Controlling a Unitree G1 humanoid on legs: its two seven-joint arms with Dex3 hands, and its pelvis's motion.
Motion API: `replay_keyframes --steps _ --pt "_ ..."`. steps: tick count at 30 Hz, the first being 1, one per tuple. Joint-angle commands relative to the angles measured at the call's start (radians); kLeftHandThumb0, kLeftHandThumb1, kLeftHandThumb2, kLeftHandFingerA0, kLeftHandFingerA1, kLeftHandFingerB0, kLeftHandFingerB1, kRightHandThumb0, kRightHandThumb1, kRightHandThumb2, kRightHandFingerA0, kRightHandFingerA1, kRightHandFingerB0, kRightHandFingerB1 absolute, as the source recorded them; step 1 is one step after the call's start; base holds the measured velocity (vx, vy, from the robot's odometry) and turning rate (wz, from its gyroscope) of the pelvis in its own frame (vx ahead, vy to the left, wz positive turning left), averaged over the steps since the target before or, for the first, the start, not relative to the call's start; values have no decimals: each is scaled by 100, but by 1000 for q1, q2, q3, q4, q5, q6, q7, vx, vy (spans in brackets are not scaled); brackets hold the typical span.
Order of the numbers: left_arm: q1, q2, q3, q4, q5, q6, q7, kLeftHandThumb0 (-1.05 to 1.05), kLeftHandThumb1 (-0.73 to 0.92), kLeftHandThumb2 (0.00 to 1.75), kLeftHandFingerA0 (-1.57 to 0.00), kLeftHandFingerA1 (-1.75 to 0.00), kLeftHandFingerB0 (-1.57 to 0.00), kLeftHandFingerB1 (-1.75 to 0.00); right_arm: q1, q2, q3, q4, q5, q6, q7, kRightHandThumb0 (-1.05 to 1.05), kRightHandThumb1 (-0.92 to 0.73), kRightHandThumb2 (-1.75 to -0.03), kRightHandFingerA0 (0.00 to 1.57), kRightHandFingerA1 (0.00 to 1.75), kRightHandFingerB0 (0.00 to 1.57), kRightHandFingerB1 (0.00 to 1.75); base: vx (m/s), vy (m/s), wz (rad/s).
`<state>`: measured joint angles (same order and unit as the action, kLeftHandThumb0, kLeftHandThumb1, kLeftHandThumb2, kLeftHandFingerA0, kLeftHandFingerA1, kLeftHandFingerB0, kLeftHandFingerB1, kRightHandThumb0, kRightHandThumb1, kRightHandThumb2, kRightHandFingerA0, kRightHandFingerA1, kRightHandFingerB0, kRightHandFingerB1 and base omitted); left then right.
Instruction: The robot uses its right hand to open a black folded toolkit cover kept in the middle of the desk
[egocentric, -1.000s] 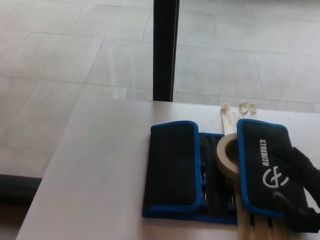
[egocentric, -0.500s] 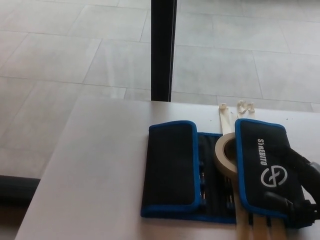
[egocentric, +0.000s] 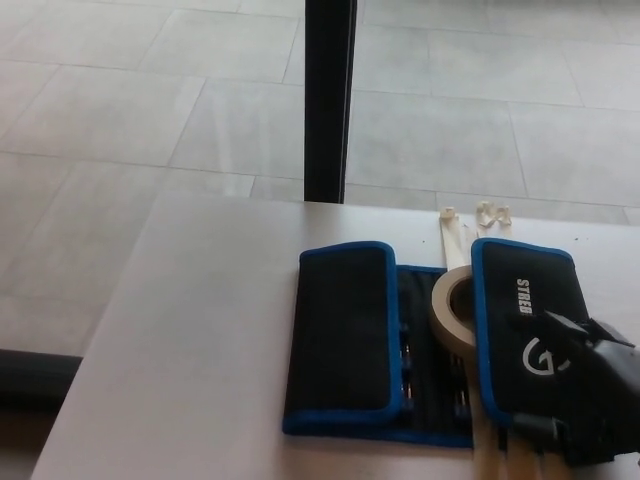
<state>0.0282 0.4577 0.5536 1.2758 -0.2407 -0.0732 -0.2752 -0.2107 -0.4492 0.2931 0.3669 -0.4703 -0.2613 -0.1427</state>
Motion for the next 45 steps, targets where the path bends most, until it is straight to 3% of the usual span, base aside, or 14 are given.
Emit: replay_keyframes --steps 1,5,6,7,11,12,13,19,26,31,32,39,44,45 --pt "1 21 -2 6 -10 -18 -5 -85 84 65 -43 -53 -31 -37 -13 -3 76 49 -180 -65 -149 -69 -53 -87 9 52 19 43 0 0 0" --pt "1 17 5 4 -17 -15 -1 -85 84 66 -47 -55 -32 -39 -10 -11 100 59 -202 -67 -171 -69 -54 -88 10 54 18 43 0 0 0" --pt "2 18 5 5 -17 -13 1 -82 65 106 -43 -62 -25 -50 -9 -18 101 66 -203 -63 -168 -70 -55 -89 10 53 17 43 0 0 0" --pt "2 18 7 6 -19 -12 -6 -85 84 65 -45 -55 -32 -38 -11 -25 102 76 -204 -57 -166 -71 -55 -90 9 54 17 43 0 0 0" --pt "-2 16 6 5 -21 -13 -7 -87 84 65 -44 -55 -32 -39 -32 -37 108 123 -236 -40 -202 -73 -55 -90 9 54 17 43 0 0 0" --pt "-4 14 14 6 -29 -10 4 -87 82 65 -46 -54 -35 -40 -36 -41 111 133 -247 -35 -211 -72 -70 -61 10 51 24 30 0 0 0" --pt "0 16 0 6 -15 -20 -6 -87 84 66 -42 -54 -30 -38 -44 -45 112 158 -259 -36 -235 -74 -55 -90 5 53 16 44 0 0 0" --pt "1 7 12 8 -33 -20 -11 -87 83 65 -43 -56 -30 -40 -57 -38 104 187 -293 -4 -290 -68 -50 -85 5 53 20 44 0 0 0" --pt "12 4 -1 3 -23 -30 -6 -89 84 65 -43 -54 -33 -38 -96 6 130 278 -445 126 -623 -39 -58 -58 37 54 40 33 0 0 0" --pt "13 3 -3 4 -20 -37 -4 -86 84 66 -45 -56 -32 -40 -122 19 143 336 -472 135 -746 -19 -32 -84 15 57 27 55 0 0 0" --pt "11 2 3 4 -27 -31 -7 -87 83 65 -45 -57 -33 -40 -125 24 145 353 -472 124 -780 -18 -48 -55 9 54 40 34 0 0 0" --pt "3 3 6 5 -31 -22 -6 -87 85 65 -45 -54 -34 -38 -152 44 161 415 -493 170 -842 -14 -46 -55 0 39 41 35 0 0 0" --pt "7 6 -6 8 -17 -32 -15 -88 85 66 -44 -53 -31 -37 -146 45 141 398 -455 165 -772 -17 -38 -88 23 58 23 53 0 0 0" --pt "9 6 -12 7 -11 -36 -12 -88 86 66 -43 -52 -30 -37 -146 40 139 393 -453 157 -763 -21 -67 -60 75 62 36 32 0 0 0"
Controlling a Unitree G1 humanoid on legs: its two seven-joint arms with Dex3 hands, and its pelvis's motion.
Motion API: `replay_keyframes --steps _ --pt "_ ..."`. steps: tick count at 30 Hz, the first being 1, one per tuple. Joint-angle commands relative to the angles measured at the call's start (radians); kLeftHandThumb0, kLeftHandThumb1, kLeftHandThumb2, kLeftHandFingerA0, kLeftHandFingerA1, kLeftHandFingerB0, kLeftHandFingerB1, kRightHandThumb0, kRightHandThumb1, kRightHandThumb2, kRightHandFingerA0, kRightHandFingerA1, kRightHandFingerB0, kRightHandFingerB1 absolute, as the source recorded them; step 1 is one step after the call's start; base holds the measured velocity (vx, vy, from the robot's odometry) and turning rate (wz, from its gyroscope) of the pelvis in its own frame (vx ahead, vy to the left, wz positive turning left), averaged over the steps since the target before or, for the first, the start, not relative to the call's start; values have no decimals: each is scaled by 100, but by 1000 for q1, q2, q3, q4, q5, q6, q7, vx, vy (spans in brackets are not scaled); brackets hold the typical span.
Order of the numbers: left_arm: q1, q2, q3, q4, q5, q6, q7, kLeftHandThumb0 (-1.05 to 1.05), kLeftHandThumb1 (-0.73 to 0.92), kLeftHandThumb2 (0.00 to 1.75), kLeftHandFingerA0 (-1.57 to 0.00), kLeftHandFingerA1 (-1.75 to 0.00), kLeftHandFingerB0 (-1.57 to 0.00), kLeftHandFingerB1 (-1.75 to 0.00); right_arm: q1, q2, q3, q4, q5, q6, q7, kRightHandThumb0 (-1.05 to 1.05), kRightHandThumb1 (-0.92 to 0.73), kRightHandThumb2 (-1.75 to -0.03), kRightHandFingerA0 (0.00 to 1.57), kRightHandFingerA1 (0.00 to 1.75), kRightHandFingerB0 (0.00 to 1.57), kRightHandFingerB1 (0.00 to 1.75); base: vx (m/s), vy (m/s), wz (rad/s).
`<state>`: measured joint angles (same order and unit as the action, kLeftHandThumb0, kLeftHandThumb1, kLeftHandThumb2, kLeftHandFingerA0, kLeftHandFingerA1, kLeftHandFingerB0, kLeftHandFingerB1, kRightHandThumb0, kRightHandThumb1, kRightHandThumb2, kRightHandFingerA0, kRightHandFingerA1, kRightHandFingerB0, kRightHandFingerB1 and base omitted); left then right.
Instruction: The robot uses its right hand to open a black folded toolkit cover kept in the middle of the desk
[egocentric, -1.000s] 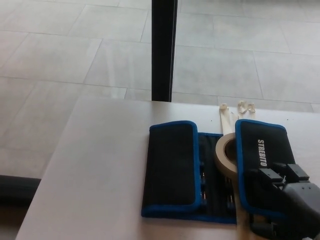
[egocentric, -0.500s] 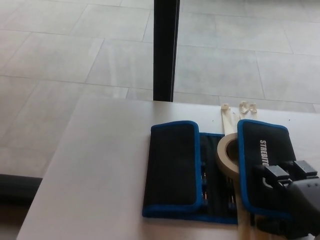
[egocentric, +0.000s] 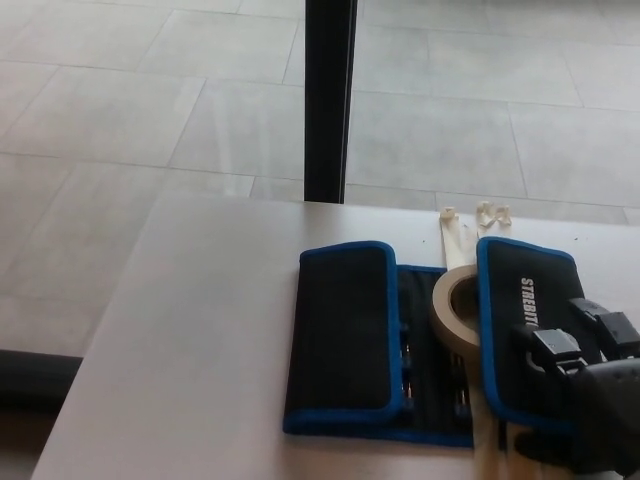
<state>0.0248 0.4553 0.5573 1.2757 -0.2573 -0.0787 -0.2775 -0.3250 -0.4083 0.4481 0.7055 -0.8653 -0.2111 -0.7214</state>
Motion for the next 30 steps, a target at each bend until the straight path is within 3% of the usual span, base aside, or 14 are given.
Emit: replay_keyframes --steps 1,2,3,4,8,9,10,12,13,14,19,26,27,30 --pt "14 8 -21 5 11 -37 -2 -89 85 67 -44 -53 -32 -38 -29 -12 -20 41 -51 94 -164 -20 -68 -63 84 123 36 33 0 0 0" --pt "12 7 -17 6 6 -36 2 -89 85 67 -44 -53 -32 -38 -28 -15 -21 36 -49 90 -160 -20 -68 -63 84 123 36 33 0 0 0" --pt "13 7 -20 6 7 -36 3 -88 86 66 -45 -54 -32 -38 -26 -19 -25 29 -45 85 -159 -18 -63 -67 94 149 38 35 0 0 0" --pt "14 5 -17 4 2 -37 2 -88 85 66 -46 -56 -31 -38 -25 -22 -31 20 -36 77 -144 -17 -65 -70 100 156 39 37 0 0 0" --pt "17 2 -9 4 -12 -34 -7 -87 84 66 -45 -55 -30 -38 -25 -23 -45 22 -19 38 -153 -14 -57 -77 98 159 51 41 0 0 0" --pt "17 2 -11 4 -11 -35 -6 -87 85 65 -45 -55 -31 -38 -21 -29 -48 7 -14 34 -132 -17 -57 -78 100 104 68 48 0 0 0" --pt "19 2 -12 4 -9 -38 -6 -88 85 65 -46 -55 -32 -39 -21 -26 -54 6 -4 19 -137 -16 -53 -78 99 78 77 52 0 0 0" --pt "14 0 8 8 -31 -19 -20 -87 83 65 -44 -55 -32 -39 -22 -28 -59 5 1 7 -133 -16 -53 -77 104 92 86 56 0 0 0" --pt "15 0 0 7 -20 -28 -10 -87 85 65 -47 -55 -32 -39 -28 -33 -65 12 5 -13 -153 -18 -57 -73 98 157 97 74 0 0 0" --pt "14 0 3 7 -22 -26 -5 -87 84 65 -47 -55 -34 -39 -31 -29 -72 22 10 -15 -164 -19 -57 -72 99 162 97 78 0 0 0" --pt "24 1 6 2 -24 -30 -14 -87 85 65 -45 -56 -33 -39 -29 -23 -101 22 23 -1 -149 -21 -55 -67 92 160 97 78 0 0 0" --pt "27 -2 7 4 -24 -35 -5 -87 85 65 -43 -54 -33 -38 0 39 -252 13 188 53 -7 -23 -61 -72 100 157 94 80 0 0 0" --pt "30 -3 5 3 -21 -45 -6 -84 66 106 -43 -64 -27 -52 0 59 -293 9 233 79 21 -25 -58 -70 98 154 92 77 0 0 0" --pt "35 -7 12 1 -27 -40 0 -84 65 107 -42 -63 -25 -50 -10 114 -388 20 318 114 23 -21 -58 -69 99 151 94 72 0 0 0"
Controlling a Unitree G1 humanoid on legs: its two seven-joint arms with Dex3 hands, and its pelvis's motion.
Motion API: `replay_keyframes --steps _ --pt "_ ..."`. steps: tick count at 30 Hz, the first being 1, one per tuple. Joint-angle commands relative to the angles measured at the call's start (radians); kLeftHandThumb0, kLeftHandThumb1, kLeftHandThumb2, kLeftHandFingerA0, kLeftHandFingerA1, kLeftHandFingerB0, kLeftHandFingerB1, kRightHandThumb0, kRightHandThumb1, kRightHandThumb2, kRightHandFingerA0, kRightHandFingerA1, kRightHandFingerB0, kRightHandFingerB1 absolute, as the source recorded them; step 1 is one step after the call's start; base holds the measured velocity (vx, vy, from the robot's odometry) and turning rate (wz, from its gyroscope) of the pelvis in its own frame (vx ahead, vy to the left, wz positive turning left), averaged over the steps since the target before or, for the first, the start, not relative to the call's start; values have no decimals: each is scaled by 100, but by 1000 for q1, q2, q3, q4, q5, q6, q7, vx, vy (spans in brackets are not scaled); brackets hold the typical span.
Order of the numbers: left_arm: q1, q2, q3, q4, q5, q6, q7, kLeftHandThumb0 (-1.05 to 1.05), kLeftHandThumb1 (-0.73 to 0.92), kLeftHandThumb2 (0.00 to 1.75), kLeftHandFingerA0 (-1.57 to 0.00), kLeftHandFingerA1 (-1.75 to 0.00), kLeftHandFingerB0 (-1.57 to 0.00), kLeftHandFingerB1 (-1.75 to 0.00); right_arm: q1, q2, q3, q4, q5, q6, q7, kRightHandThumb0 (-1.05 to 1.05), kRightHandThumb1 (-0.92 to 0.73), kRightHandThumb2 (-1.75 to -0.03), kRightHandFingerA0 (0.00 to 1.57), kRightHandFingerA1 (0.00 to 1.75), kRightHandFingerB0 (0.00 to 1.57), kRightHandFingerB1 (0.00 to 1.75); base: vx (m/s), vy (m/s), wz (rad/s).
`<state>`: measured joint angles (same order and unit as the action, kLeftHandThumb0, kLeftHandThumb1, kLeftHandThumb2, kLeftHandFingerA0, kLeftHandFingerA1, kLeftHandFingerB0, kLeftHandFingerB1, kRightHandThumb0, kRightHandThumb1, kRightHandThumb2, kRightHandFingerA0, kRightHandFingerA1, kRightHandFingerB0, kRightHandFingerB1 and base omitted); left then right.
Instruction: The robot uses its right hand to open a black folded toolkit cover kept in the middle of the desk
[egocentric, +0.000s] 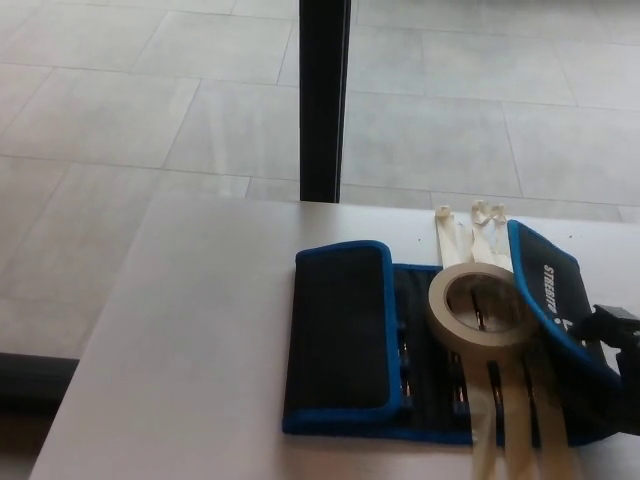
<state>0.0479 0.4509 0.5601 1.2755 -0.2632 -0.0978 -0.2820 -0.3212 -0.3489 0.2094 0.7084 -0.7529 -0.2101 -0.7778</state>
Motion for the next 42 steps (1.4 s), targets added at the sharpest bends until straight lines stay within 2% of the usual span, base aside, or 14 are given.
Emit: replay_keyframes --steps 1,4,5,6,12,20,25,32,34,36,37,39,40,42 --pt "15 -4 8 1 -20 -20 -1 -88 85 65 -44 -56 -33 -39 -31 112 -249 18 315 153 79 -25 -59 -75 96 151 98 77 0 0 0" --pt "15 -6 16 2 -28 -17 -13 -89 84 67 -43 -56 -33 -40 -52 146 -316 39 359 158 59 -21 -60 -80 96 151 98 79 0 0 0" --pt "18 -8 17 5 -27 -23 -8 -88 67 106 -42 -62 -26 -50 -91 225 -481 22 544 231 40 -20 -63 -79 93 129 97 78 0 0 0" --pt "20 -10 18 5 -26 -26 -5 -87 84 65 -47 -54 -33 -39 -100 249 -541 14 609 235 28 -21 -68 -73 92 122 92 70 0 0 0" --pt "27 -9 -11 0 7 -50 11 -87 86 66 -40 -53 -32 -39 -158 299 -806 25 838 281 -78 -21 -59 -57 65 66 86 64 0 0 0" --pt "25 -4 -20 -5 17 -47 12 -94 73 79 -33 -55 -28 -41 -262 230 -1048 70 1048 242 -102 -27 -71 -59 49 109 71 83 0 0 0" --pt "26 6 -23 -5 23 -51 19 -93 73 82 -34 -57 -26 -43 -257 175 -1106 54 1057 242 -76 -34 -79 -63 36 77 61 78 0 0 0" --pt "38 11 -31 -5 31 -47 25 -89 88 67 -28 -49 -29 -37 -291 36 -1235 180 1053 271 -119 -31 -74 -79 42 139 53 107 0 0 0" --pt "46 13 -36 -5 37 -61 25 -91 88 67 -25 -50 -26 -36 -289 -5 -1278 191 1058 332 -122 -39 -83 -87 0 97 4 85 0 0 0" --pt "49 15 -35 -2 34 -52 8 -92 88 67 -24 -48 -25 -34 -279 -18 -1306 181 1061 327 -111 -34 -65 -112 30 75 37 75 0 0 0" --pt "51 16 -35 -3 34 -48 2 -91 88 67 -25 -47 -25 -34 -256 -18 -1281 165 1010 354 -99 -29 -78 -78 14 101 21 95 0 0 0" --pt "53 17 -38 -3 36 -51 -2 -92 88 67 -23 -46 -25 -34 -240 -13 -1293 143 1017 352 -50 -23 -70 -85 7 105 0 85 0 0 0" --pt "55 15 -42 -5 40 -63 3 -97 70 88 -21 -52 -22 -42 -198 -11 -1253 123 972 378 22 -24 -67 -80 0 95 0 38 0 0 0" --pt "53 17 -43 -7 42 -68 6 -97 70 88 -21 -52 -22 -42 -185 -7 -1244 115 948 393 53 -24 -67 -80 0 95 0 38 0 0 0"
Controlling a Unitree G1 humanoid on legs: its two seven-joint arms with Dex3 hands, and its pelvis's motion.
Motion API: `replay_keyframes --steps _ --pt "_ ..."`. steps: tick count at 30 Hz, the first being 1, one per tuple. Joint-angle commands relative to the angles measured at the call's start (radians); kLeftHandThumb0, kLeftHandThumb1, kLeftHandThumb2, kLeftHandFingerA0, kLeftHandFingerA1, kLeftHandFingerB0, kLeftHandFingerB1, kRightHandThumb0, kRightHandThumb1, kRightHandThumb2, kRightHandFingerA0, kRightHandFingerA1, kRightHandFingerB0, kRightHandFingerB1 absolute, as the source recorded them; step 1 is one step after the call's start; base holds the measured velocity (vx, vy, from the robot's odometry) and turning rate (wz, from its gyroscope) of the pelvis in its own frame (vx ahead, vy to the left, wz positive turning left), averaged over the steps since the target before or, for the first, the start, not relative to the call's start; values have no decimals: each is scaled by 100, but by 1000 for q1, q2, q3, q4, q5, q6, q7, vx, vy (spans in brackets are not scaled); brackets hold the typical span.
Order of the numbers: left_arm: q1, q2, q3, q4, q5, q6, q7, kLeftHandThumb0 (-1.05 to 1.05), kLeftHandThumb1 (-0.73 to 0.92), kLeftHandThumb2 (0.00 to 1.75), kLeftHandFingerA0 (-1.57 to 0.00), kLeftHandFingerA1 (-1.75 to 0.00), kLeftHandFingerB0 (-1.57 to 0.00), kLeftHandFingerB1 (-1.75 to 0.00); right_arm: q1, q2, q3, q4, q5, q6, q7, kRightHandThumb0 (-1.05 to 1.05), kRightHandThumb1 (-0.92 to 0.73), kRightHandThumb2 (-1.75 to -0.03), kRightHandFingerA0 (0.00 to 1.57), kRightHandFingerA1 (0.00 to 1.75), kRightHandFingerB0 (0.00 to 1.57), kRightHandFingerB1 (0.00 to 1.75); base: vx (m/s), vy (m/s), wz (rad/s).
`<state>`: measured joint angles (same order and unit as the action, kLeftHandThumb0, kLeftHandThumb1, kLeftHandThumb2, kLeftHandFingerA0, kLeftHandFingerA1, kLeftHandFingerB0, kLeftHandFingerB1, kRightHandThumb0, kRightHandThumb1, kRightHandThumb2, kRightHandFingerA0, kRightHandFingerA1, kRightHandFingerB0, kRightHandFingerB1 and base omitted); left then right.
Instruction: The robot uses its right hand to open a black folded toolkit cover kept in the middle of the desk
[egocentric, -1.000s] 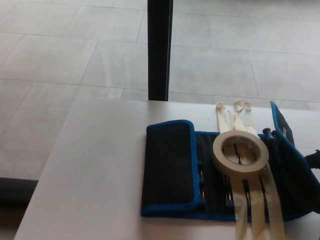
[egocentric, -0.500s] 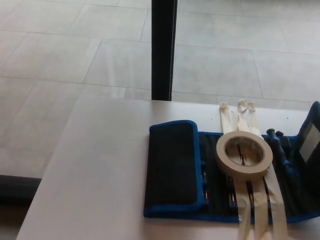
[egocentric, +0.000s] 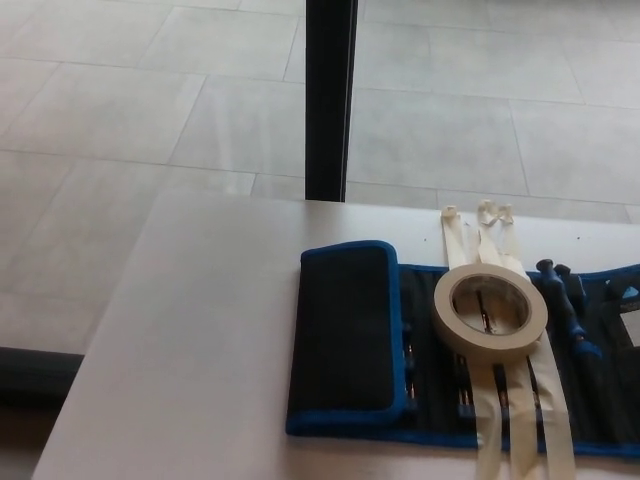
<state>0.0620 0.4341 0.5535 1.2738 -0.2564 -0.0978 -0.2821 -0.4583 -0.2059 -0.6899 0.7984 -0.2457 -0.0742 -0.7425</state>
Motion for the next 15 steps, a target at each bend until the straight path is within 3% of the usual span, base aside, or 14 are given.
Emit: replay_keyframes --steps 1,2,3,4,6,7,8,10,11,14,15 --pt "40 33 -42 -8 40 -75 14 -92 89 67 -25 -48 -27 -35 -13 -151 -318 22 414 259 76 -25 -74 -73 31 114 0 24 0 0 0" --pt "40 32 -39 -8 35 -73 8 -93 88 67 -21 -48 -27 -35 19 -157 -272 28 357 264 109 -23 -66 -69 35 114 3 48 0 0 0" --pt "39 32 -32 -7 26 -67 -3 -93 88 67 -21 -48 -27 -35 43 -163 -228 38 300 270 119 -23 -66 -69 35 114 3 48 0 0 0" --pt "39 30 -19 -9 9 -68 -9 -92 86 67 -21 -50 -27 -37 68 -172 -209 48 280 267 157 -27 -64 -71 40 101 5 40 0 0 0" --pt "42 30 -27 -12 15 -70 -5 -89 89 67 -20 -46 -27 -36 95 -197 -191 45 258 297 185 -37 -75 -65 11 74 0 25 0 0 0" --pt "42 29 -29 -11 17 -71 5 -90 88 67 -21 -47 -28 -35 118 -218 -185 1 248 343 203 -41 -79 -64 15 73 0 14 0 0 0" --pt "42 29 -25 -11 11 -67 3 -91 87 66 -22 -48 -26 -34 124 -237 -174 -8 237 370 217 -49 -70 -83 22 73 0 1 0 0 0" --pt "42 31 -19 -10 3 -63 -2 -91 87 66 -22 -48 -26 -34 133 -259 -156 -12 224 397 231 -49 -70 -83 22 73 0 1 0 0 0" --pt "42 35 -30 -8 15 -70 2 -91 89 67 -24 -50 -27 -36 156 -366 -131 -26 213 461 349 -90 -68 -102 1 16 0 7 0 0 0" --pt "44 41 -29 -11 11 -63 -6 -92 87 68 -23 -48 -26 -35 158 -454 -136 3 232 447 405 -96 -70 -102 0 11 0 3 0 0 0" --pt "43 46 -20 -13 -1 -52 -17 -93 87 67 -23 -48 -24 -34 140 -503 -125 40 221 450 411 -91 -65 -103 1 24 0 7 0 0 0"
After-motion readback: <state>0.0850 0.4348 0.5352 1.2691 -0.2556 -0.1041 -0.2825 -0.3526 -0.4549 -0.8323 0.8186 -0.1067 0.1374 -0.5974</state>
